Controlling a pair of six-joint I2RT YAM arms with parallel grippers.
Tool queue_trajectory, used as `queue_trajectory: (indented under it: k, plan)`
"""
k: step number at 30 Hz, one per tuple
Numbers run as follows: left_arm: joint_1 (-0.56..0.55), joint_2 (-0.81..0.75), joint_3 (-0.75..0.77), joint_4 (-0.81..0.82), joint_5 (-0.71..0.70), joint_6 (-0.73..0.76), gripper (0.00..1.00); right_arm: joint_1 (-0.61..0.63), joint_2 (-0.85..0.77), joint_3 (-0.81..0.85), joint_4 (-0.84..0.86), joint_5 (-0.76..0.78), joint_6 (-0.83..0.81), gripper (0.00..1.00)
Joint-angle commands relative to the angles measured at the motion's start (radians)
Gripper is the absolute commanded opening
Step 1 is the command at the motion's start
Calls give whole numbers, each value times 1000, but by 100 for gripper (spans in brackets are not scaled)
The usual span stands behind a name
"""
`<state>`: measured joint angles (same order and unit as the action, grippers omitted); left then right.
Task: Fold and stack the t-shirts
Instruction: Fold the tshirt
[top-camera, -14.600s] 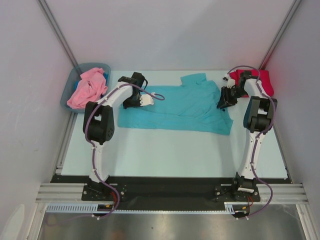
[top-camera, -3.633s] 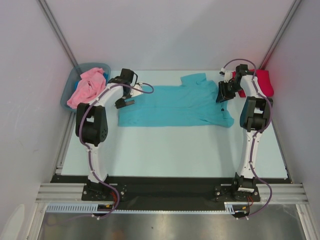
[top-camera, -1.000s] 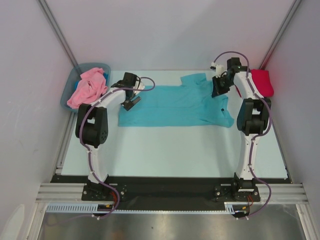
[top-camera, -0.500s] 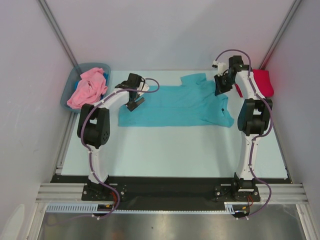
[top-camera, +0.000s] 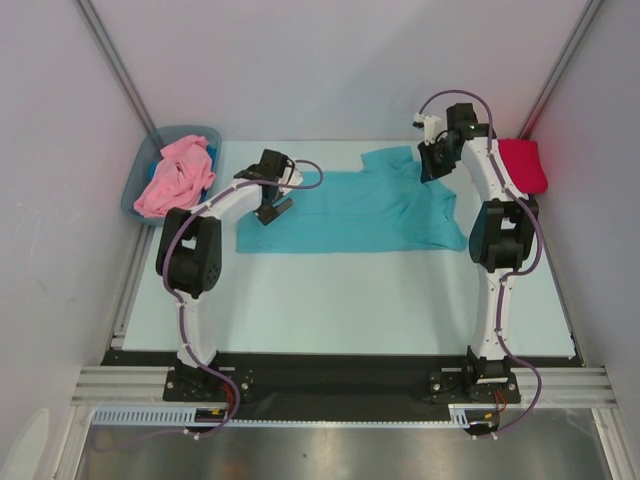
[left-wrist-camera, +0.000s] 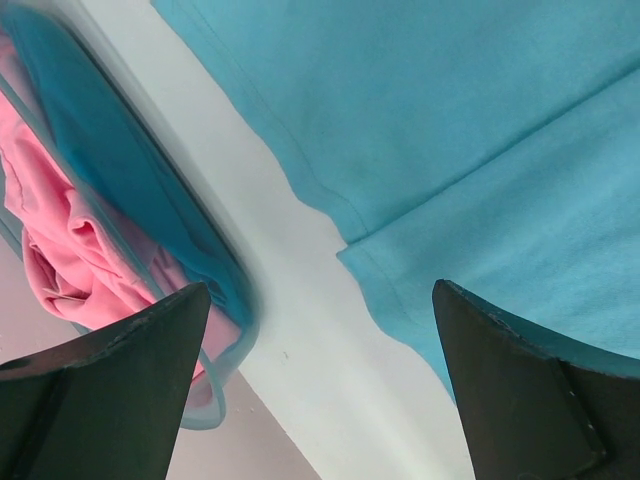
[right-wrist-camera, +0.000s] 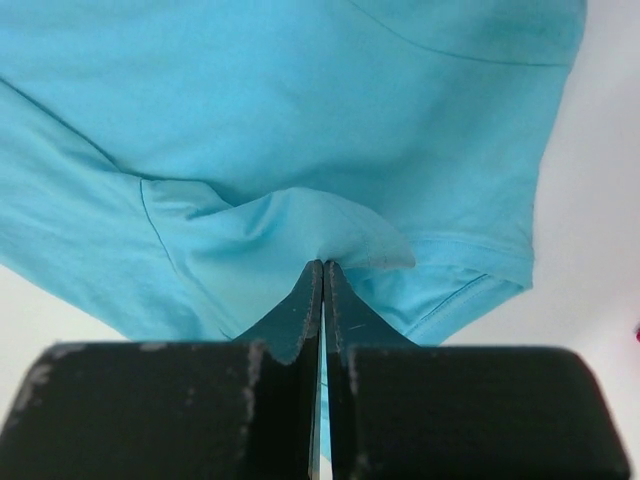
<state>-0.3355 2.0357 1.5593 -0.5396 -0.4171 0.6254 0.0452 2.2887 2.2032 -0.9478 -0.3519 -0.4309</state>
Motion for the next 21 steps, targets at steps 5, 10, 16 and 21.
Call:
queue_trajectory:
  k: [5, 10, 16, 21]
  plan:
    - [-26, -71, -28, 13, -25, -9, 100, -11, -35, 67, 27, -6, -20, 0]
    - [-31, -71, -28, 13, -32, -6, 100, -13, -28, 87, 34, -16, -9, 0]
    - [-39, -68, -28, 15, -35, -3, 100, -10, -15, 105, 38, -9, -9, 0]
    - [-45, -66, -31, 15, -40, 0, 100, -7, 12, 101, 40, 5, -2, 7]
